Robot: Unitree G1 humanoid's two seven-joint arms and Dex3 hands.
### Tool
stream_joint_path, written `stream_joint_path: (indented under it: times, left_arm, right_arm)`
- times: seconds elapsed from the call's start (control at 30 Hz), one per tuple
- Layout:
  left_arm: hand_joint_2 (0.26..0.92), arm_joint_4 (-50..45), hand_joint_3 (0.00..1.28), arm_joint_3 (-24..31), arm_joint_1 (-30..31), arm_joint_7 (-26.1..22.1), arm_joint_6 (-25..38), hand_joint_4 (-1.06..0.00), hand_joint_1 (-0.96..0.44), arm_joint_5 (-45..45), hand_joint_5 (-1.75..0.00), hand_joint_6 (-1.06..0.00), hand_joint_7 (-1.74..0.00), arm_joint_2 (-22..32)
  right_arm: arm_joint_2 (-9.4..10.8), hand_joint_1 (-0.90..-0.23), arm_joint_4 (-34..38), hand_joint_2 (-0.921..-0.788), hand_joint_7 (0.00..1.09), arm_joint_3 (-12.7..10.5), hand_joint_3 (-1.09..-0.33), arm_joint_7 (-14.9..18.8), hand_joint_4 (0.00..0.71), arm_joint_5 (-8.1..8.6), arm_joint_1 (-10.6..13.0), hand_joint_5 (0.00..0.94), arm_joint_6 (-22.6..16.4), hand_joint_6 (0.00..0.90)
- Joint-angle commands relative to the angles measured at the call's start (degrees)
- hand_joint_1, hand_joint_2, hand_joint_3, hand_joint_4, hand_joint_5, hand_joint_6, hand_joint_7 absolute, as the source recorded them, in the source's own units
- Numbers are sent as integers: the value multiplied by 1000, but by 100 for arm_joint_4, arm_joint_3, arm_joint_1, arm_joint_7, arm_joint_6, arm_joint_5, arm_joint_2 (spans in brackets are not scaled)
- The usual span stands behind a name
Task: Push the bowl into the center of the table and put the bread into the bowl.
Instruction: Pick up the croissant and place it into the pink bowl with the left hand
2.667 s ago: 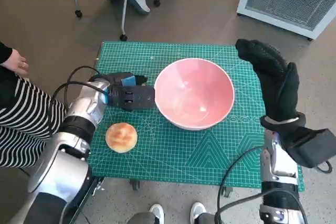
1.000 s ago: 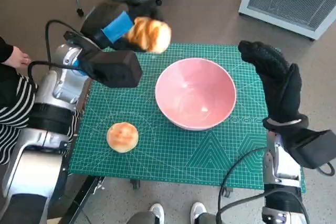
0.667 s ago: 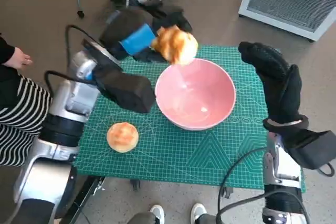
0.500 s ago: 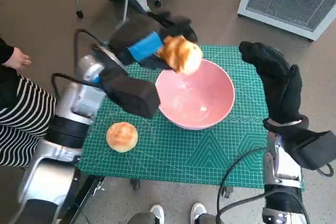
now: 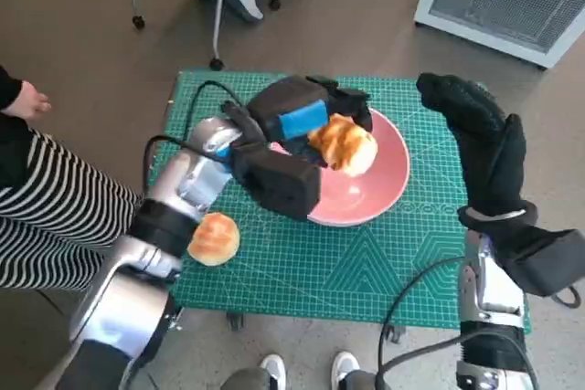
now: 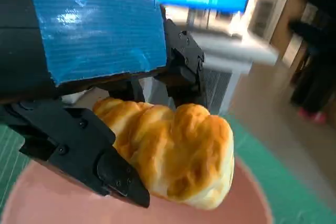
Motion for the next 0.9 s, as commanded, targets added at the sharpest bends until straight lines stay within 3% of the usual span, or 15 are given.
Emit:
stream_joint_path:
  times: [0.03, 0.07, 0.1, 0.13, 0.2, 0.27, 0.4, 0.57, 0.9]
  left_arm:
    - [921, 441, 169, -123, -303, -56, 75, -569, -70, 105, -1147, -501, -1322, -163]
    - [921, 538, 185, -141, -316, -127, 95, -548, -171, 98, -947, -505, -1350, -198]
    - [882, 612, 158, -151, -328, -175, 104, -504, -136, 95, -717, -433, -1077, -220]
    - [867, 663, 121, -156, -339, -201, 103, -508, -112, 93, -510, -426, -825, -233]
    - [854, 779, 71, -194, -353, -323, 119, -494, -93, 106, -279, -401, -553, -250]
    - [824, 850, 31, -227, -363, -406, 121, -405, -107, 121, -114, -322, -328, -250]
    - [786, 901, 8, -283, -396, -610, 155, -264, -198, 155, -24, -245, -157, -207]
    - [774, 847, 3, -278, -416, -737, 156, -184, -312, 169, -4, -206, -89, -128]
    - [772, 478, 1, 7, -319, -778, -287, -159, -421, -58, 0, -201, -55, 341]
  right_arm:
    - [10, -770, 53, -921, 460, -24, -768, -55, 156, -26, 185, 0, -36, 57]
    - [5, -769, 53, -921, 460, -26, -772, -62, 155, -35, 186, 0, -47, 56]
    - [4, -769, 55, -921, 459, -25, -775, -69, 153, -44, 186, 0, -56, 55]
    - [4, -768, 57, -921, 459, -23, -777, -74, 151, -49, 184, 0, -61, 54]
    - [2, -766, 65, -921, 459, -27, -782, -87, 150, -48, 182, 0, -71, 53]
    - [3, -765, 74, -921, 459, -28, -786, -98, 149, -46, 179, 0, -77, 52]
    - [9, -764, 54, -921, 460, -20, -789, -126, 149, -53, 189, 0, -79, 51]
    - [22, -763, 31, -921, 460, -10, -790, -152, 149, -51, 207, 0, -79, 50]
    - [46, -760, 54, -921, 461, 22, -790, -182, 148, -50, 192, 0, -63, 49]
